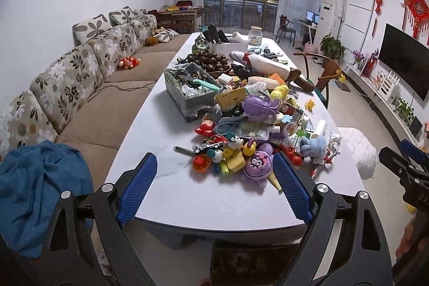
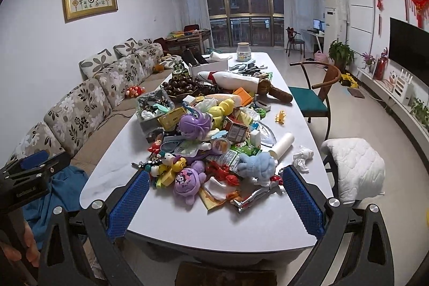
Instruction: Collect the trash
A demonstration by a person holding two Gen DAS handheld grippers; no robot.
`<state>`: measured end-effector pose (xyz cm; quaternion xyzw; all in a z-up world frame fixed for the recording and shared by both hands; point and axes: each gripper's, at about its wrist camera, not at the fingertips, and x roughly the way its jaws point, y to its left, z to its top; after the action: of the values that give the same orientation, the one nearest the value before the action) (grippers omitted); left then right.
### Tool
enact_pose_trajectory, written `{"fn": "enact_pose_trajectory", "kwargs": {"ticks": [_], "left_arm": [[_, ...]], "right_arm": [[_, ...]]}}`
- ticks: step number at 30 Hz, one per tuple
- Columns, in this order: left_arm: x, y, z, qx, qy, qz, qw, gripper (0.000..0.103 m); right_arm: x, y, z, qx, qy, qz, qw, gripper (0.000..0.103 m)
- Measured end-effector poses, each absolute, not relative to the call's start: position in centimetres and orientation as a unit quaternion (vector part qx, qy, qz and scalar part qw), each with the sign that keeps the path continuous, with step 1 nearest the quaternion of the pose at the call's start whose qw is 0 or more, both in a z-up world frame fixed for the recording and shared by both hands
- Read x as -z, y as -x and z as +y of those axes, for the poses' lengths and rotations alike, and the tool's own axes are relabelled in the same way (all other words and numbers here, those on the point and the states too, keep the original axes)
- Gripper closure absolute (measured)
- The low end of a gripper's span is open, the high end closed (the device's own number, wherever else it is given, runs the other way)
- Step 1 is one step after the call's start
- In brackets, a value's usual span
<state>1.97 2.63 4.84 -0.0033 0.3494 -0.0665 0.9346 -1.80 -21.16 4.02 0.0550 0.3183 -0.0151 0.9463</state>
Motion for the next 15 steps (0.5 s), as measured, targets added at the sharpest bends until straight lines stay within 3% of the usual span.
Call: {"fn": "enact_pose_trajectory", "kwargs": {"ticks": [15], "left_arm": [[-5.01,-2.67,2.87,0.067,0.001,0.352,0.934,0.017]], "right_arm": [[-3.98,1.46,-21.05,0.016,-0.058,0.322,0.945,0.005]]}}
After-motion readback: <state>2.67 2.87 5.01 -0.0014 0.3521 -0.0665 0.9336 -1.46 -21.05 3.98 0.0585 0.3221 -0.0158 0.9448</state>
